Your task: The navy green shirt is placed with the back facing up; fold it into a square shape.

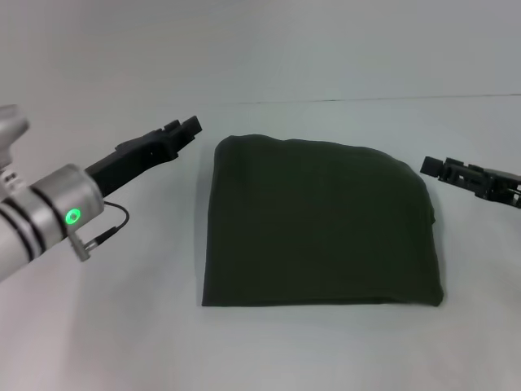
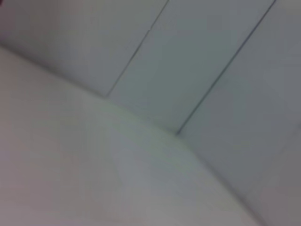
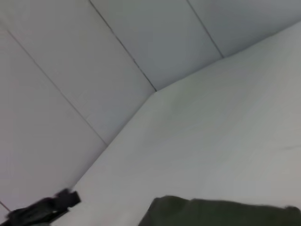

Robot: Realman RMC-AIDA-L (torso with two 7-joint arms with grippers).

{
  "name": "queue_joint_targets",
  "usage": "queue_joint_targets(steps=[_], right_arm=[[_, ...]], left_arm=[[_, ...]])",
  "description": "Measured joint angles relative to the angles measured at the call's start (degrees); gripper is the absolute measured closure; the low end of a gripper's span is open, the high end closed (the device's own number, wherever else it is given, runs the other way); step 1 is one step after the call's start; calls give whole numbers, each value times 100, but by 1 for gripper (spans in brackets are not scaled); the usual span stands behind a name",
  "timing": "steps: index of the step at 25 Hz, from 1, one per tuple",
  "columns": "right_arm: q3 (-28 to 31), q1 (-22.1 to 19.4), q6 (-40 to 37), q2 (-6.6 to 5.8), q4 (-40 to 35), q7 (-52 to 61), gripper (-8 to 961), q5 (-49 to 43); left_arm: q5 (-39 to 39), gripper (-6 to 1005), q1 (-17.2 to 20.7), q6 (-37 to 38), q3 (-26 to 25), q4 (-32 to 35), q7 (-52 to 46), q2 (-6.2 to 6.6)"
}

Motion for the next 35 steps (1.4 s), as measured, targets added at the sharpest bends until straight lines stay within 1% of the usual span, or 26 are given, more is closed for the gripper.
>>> queue_joint_targets(steps=[4,7,8,11,12,15,17,21,26,29,33,35], right_arm=[[-65,184,46,-27,-20,-65,124,-18],[-358,334,305,-50,-29,-164,228,-34],[-502,383,444,-61,-30,-176,263,-46],[-905,549,957,-76,-14,-179,379,-142],[-1010,608,1097,-75,-2,-178,426,-190],[-1248,748,1428,-33,7,-152,566,-289],[-1419,841,1669,6,23,-137,649,-343],[-1719,1047,2146,31,251,-134,815,-427],[-2032,1213,2750,47,602,-155,902,-485],[-2303,1263,3240,114,719,-170,954,-486],[-2667,1317,3704,220,755,-179,954,-485],[-2810,1345,3863,248,768,-180,955,-486]], left_arm=[[-188,647,394,1399,2,67,548,16],[-169,518,645,2116,34,77,952,26],[-169,478,645,2116,34,77,952,26],[-81,357,991,2777,190,80,1695,31],[-81,317,1111,2921,254,69,1897,31],[-81,213,1204,3002,294,36,2031,27],[-81,213,1250,3000,297,-28,2046,26],[-81,213,1287,2991,317,-70,2053,26],[-81,212,1278,2968,344,-75,2057,10],[-81,212,1266,2963,344,-80,2058,4],[-87,212,1250,2964,337,-90,2060,5],[-100,213,1251,2948,324,-90,2061,9]])
